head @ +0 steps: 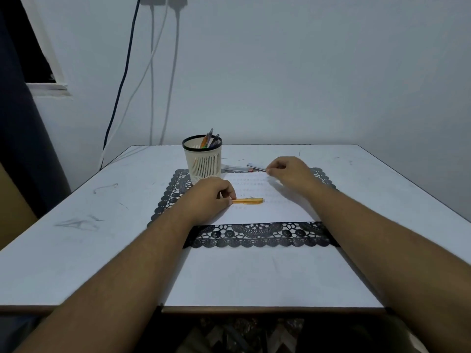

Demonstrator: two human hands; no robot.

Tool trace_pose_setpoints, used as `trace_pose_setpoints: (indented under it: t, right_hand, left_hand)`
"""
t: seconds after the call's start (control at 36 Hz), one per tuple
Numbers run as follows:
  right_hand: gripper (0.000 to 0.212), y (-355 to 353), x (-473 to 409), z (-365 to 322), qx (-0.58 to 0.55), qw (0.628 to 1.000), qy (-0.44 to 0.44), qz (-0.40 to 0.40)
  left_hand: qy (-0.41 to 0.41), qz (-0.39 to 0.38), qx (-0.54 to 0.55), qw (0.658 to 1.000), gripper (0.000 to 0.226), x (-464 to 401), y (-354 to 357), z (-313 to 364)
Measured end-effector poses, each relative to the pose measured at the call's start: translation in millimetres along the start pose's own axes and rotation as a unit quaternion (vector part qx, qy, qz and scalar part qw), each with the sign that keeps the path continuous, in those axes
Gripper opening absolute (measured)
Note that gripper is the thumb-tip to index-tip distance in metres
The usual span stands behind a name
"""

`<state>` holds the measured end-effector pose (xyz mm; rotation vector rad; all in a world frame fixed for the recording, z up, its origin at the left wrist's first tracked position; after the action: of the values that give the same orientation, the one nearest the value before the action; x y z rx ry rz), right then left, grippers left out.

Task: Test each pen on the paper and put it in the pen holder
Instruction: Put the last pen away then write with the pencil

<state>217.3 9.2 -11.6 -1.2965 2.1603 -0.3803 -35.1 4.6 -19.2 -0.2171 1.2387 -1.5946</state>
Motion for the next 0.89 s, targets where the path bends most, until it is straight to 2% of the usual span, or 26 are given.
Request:
trace_pose_setpoints:
  t: [0.14, 0.33, 0.42, 0.56, 0.75, 0.89]
  right_hand:
    - [0.015, 3.5, -40.3, 19.9, 0.138, 0.990, -0.016, 0.022]
    - [0.030, 24.5, -57.3, 20.8, 0.222, 0.974, -0.054, -0.006]
    - [0.024, 33.8, -58.8, 17.5, 0.251, 0.965, -0.071, -0.008]
    - [0.004, 34.1, -61.6, 16.7, 0.260, 0.964, -0.061, -0.001]
    - [0.020, 38.2, -67.7, 19.8, 0.226, 0.974, -0.012, 0.001]
    - [0.011, 34.7, -66.6, 21.7, 0.188, 0.982, 0.015, 0.028]
  left_hand:
    - [0.001, -0.003, 0.001, 1.000, 0.009, 1.7, -0.8, 2.8]
    - [-0.010, 0.009, 0.016, 1.000, 0.006, 2.0, -3.9, -0.8]
    - [-0.017, 0.022, 0.034, 0.999, 0.007, 2.8, -3.2, -4.2]
    - [-0.013, 0.025, 0.049, 0.998, 0.005, -1.0, -1.2, -0.2]
    - [-0.009, 0.030, 0.056, 0.998, 0.005, -1.1, -4.1, -1.8]
    - [-0.005, 0.030, 0.040, 0.999, 0.006, 1.4, -1.1, -2.1]
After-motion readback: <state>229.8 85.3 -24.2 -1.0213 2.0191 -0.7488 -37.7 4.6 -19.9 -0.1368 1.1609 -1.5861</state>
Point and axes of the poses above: each hand's wrist, its own x-axis away from the middle knuckle, its own y-axis out of the palm, z = x × y, the point moved 2 cm from there along -x, towards the middle knuckle, and after that the axes turned 11 degrees about z, right-handed, at the moved point
